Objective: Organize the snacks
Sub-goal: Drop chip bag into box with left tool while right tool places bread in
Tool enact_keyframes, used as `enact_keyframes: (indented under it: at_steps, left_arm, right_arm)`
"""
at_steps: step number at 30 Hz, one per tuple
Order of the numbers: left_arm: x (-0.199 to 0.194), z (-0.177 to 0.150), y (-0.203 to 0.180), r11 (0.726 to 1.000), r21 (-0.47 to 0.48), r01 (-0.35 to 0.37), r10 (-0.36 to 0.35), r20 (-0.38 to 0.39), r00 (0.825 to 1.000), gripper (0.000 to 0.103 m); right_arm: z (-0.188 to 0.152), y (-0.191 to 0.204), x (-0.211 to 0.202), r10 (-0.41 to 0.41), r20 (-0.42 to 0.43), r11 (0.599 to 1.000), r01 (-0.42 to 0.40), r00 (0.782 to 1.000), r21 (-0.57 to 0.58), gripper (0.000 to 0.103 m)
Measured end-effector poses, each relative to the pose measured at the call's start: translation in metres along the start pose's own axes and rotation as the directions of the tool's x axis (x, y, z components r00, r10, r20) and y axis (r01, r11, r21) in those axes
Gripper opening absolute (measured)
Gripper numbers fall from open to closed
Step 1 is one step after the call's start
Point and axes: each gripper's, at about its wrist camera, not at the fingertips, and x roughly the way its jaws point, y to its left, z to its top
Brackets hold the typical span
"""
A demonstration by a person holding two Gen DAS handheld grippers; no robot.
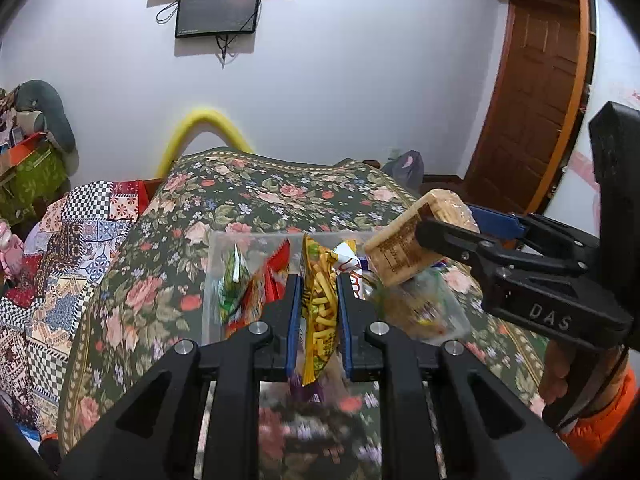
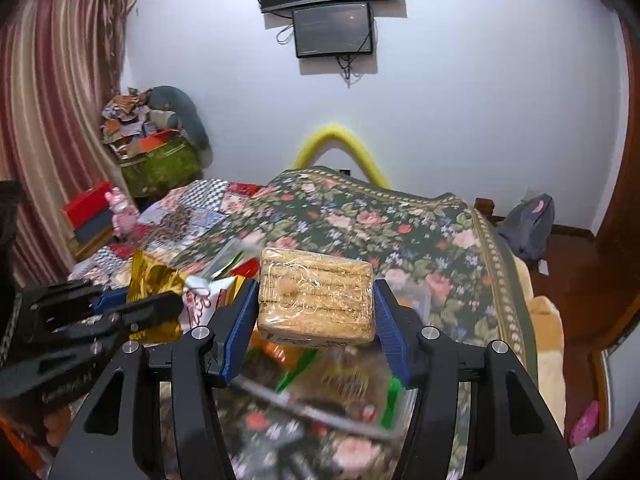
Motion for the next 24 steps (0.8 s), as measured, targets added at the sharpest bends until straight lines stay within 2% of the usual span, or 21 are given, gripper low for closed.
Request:
enact_keyframes:
  at_steps: [4, 9, 12, 16, 19, 24]
  left_arm:
    - [0.025, 0.006, 0.004, 1.000, -0.003, -0.017, 0.017, -0.021, 1.000, 0.016]
    - [0.039, -0.004, 0.003, 1.000, -0.005, -0.027, 0.027, -0.076, 0.997, 0.018]
    - [0.037, -0.015, 0.001, 1.000, -0.010, -0.005, 0.004, -0.102, 0.995, 0.035]
    - [0.029, -0.025, -0.003, 1.000, 0.005, -0.004, 0.004, -0.099, 0.995, 0.044]
    - [0.020, -0.029, -0.007, 1.000, 0.008, 0.000, 0.000, -0.090, 0.996, 0.046]
    - [-0.005, -0.027, -0.010, 1.000, 0.002, -0.006, 0.006, -0.041, 0.999, 0.046]
  right_arm:
    - [-0.006, 0.001, 0.018, -0.022, -0.017, 1.000, 0.022, 1.000, -0.001, 0.053]
    - [-0.027, 0.006, 0.016, -0.021, -0.020, 0.999, 0.020, 1.000, -0.032, 0.054]
    - [-0.037, 0.011, 0.011, -0.027, -0.035, 0.997, 0.024, 0.999, -0.069, 0.053]
    - [-0.049, 0.006, 0.016, -0.004, -0.105, 0.998, -0.002, 0.994, -0.055, 0.054]
    - [-0.053, 0.003, 0.016, 0.004, -0.145, 0.999, -0.010, 0.989, -0.042, 0.056]
    - [-0.046, 0.002, -0.001, 0.024, -0.124, 0.999, -0.027, 0.992, -0.028, 0.057]
